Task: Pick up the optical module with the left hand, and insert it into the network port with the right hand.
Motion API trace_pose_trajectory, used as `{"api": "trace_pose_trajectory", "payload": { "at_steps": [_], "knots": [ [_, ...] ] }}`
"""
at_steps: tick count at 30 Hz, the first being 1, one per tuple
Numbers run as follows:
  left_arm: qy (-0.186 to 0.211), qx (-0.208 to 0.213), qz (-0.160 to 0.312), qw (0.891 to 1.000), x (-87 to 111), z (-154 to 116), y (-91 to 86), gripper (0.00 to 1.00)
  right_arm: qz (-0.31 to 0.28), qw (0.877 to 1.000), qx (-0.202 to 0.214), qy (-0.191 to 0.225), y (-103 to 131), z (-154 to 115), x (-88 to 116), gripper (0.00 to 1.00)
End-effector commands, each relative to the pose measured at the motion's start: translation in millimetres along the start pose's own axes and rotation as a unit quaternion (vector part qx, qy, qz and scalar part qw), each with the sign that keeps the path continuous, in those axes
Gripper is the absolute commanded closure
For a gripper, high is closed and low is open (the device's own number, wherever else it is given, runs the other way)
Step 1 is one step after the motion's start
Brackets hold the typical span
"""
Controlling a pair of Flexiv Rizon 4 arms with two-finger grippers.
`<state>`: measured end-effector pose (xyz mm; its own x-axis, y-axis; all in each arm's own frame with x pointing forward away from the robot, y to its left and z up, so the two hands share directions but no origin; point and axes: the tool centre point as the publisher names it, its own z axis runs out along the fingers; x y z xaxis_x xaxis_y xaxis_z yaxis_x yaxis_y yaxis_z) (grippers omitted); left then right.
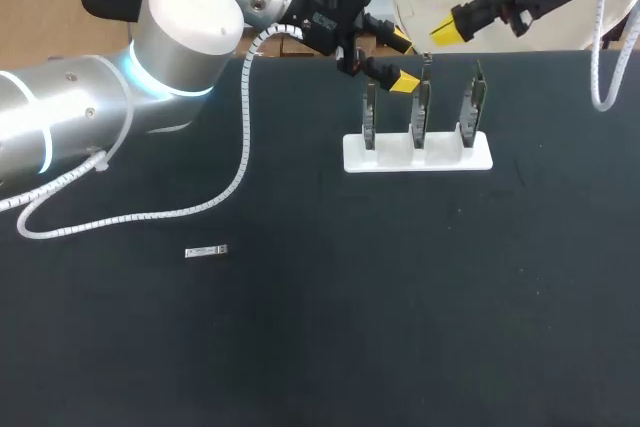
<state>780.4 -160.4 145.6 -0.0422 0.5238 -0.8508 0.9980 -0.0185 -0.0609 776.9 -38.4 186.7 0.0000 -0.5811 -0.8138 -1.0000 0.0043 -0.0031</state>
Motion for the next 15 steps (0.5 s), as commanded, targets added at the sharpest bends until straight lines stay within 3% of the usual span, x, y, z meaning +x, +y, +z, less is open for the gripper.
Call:
{"api": "trace_pose_trajectory", "payload": {
  "at_steps": [1,15],
  "knots": [
    [0.003,0.002,0.000,1.000,-1.0,0.4,2.5,0.00,0.000,1.000,-0.008,0.003,-7.1,9.1,-0.8,1.00],
    [0.003,0.002,0.000,1.000,-1.0,0.4,2.5,0.00,0.012,1.000,-0.018,0.013,-6.9,16.9,7.3,1.00]
  ]
}}
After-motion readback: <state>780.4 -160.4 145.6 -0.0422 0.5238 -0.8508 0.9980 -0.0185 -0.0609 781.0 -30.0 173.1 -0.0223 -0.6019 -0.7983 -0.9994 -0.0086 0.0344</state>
